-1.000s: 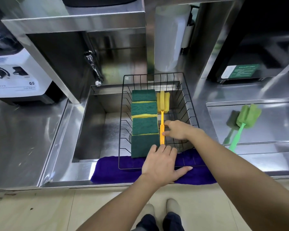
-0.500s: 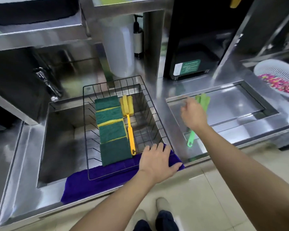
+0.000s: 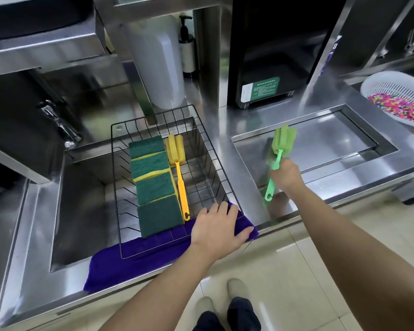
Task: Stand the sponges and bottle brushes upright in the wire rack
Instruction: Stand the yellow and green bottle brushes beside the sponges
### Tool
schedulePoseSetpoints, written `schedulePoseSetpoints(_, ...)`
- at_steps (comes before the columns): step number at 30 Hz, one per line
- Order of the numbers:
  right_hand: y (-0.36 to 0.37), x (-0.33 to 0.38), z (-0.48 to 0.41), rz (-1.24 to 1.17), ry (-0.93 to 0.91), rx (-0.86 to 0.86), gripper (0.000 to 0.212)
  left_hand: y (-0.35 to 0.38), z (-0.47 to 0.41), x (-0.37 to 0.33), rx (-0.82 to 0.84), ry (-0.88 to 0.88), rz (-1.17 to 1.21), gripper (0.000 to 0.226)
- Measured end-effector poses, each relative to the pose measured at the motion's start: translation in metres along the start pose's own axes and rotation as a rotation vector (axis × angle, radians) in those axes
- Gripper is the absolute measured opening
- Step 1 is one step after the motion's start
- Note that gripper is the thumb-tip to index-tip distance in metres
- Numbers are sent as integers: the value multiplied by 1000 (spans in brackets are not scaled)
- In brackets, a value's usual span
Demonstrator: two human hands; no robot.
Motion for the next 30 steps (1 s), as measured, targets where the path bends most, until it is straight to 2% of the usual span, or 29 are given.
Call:
schedulePoseSetpoints(4, -9, 27, 2, -175, -71, -58, 33, -1, 0, 4, 0, -21, 37, 60)
schedulePoseSetpoints(7, -8, 66, 7, -277, -225, -73, 32, -3, 1, 12, -15, -37, 32, 62)
schedulePoseSetpoints(11, 22, 121, 24, -280, -427, 24, 35, 4, 5, 30, 17, -59, -14, 66)
schedulePoseSetpoints(16, 93, 152, 55, -112, -532, 254, 45, 8, 14, 44, 24, -61, -47, 64)
schedulePoseSetpoints(19, 138, 146, 69, 80, -562, 377, 54, 9, 18, 51, 29, -82, -39, 65)
schedulePoseSetpoints(22, 158, 133, 71, 313, -549, 350, 54, 10, 18, 52, 11, -86, -23, 65)
schedulePoseSetpoints(25, 171, 123, 73, 520, -533, 344, 63, 11, 17, 51, -13, -77, -11, 64)
schedulePoseSetpoints(30, 181, 113, 71, 649, -491, 381, 68, 12, 16, 50, -47, -60, 2, 64)
Point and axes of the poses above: each hand's wrist, its own z-axis away from the middle knuckle, its own y-axis out of the palm, x = y × z, the point moved 10 cm from there along -z, towards the middle knuckle, and after that the axes turned 15 degrees about -z, right-handed, at the moved point
